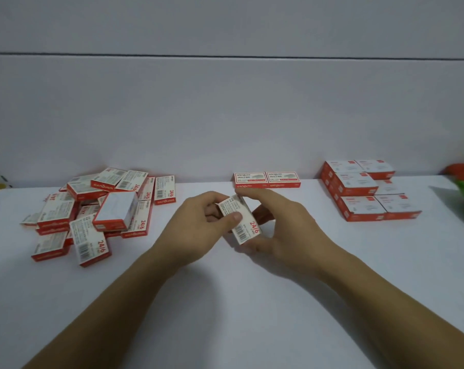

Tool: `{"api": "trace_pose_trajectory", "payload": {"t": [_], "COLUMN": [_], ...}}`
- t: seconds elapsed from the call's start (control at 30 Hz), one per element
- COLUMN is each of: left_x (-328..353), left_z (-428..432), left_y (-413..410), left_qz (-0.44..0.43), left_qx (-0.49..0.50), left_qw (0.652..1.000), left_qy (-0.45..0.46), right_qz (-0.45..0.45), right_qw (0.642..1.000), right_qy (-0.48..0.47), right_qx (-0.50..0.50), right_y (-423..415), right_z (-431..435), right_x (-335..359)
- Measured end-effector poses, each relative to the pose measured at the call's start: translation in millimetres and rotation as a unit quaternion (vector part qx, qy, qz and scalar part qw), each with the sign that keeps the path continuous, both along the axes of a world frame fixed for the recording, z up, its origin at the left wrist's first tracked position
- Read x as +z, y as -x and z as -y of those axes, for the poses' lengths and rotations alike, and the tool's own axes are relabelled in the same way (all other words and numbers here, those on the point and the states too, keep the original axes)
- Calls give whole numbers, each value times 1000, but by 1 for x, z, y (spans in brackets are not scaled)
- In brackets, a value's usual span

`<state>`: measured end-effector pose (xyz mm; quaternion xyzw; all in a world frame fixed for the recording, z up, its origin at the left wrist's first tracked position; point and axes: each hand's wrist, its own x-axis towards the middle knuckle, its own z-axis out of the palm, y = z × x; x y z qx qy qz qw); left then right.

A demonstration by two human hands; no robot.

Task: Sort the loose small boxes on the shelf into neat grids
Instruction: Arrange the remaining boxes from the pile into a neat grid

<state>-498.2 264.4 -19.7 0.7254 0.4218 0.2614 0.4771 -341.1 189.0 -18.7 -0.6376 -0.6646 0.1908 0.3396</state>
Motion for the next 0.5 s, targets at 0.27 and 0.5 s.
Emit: {"api": "trace_pose_trajectory", "payload": {"t": [0.27,0.5], "left_x": [7,3], "left_z": [-5,0], "left_y": [5,-2], "left_qz": [148,172], "left_qx": [45,19], "left_qw": [981,971], "left_qy": [117,163], "right_qz": [38,217], "right_qw": [998,961], "right_qy": [-34,-142], "right_qx": [-33,-99], "right_y": [3,1], "right_z": [0,-6], "right_x": [1,-6]}}
